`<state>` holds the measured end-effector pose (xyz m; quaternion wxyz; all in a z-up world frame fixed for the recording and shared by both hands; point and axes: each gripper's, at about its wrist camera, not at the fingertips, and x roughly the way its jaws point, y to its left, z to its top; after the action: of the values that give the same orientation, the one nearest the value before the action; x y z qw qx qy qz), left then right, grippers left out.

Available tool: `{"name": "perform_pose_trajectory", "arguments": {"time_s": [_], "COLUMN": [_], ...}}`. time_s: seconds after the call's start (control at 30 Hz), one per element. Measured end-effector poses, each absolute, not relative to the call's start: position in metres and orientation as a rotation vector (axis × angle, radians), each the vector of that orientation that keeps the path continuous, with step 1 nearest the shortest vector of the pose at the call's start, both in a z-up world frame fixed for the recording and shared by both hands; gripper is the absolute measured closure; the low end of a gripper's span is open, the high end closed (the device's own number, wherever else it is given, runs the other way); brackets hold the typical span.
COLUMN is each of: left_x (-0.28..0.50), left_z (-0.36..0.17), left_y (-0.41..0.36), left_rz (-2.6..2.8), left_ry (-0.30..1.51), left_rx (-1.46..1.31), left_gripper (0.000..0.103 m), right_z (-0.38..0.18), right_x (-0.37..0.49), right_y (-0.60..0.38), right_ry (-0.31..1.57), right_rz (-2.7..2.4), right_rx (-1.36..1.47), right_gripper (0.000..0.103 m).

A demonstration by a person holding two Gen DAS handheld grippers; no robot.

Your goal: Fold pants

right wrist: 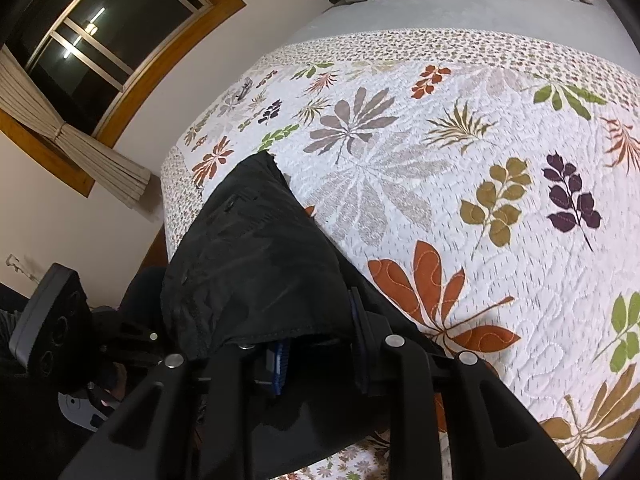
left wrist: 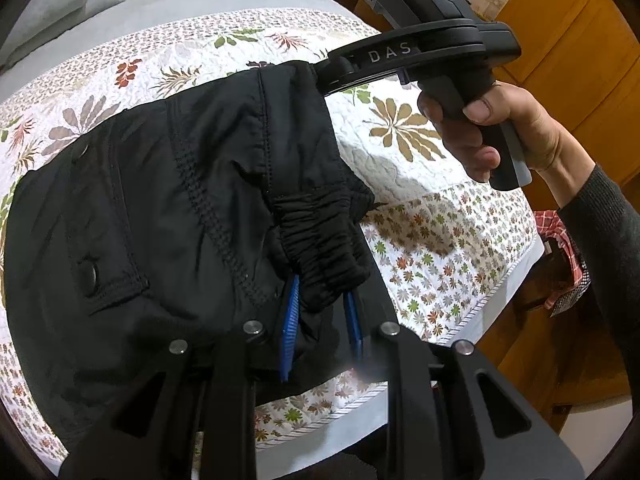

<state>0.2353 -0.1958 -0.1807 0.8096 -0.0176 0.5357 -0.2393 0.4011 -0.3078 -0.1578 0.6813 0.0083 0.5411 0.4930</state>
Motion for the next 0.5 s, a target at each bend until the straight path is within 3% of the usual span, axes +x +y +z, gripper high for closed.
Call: {"name": "perform_pose_trajectory", "arguments": {"time_s": [0.5], "left_x": [0.24], "left_z": [-0.206], "left_y": [-0.214], "left_rz": [-0.489], "left_ry": [1.189], "left_rx": [0.051], "left_gripper": [0.082], "right_z": [-0.195], "right_x": [0.403], "right_y": [-0.335], "right_ry": [1.235], "right_rz": [1.083], "right_rx": [0.118], "right_gripper": [0.077]}}
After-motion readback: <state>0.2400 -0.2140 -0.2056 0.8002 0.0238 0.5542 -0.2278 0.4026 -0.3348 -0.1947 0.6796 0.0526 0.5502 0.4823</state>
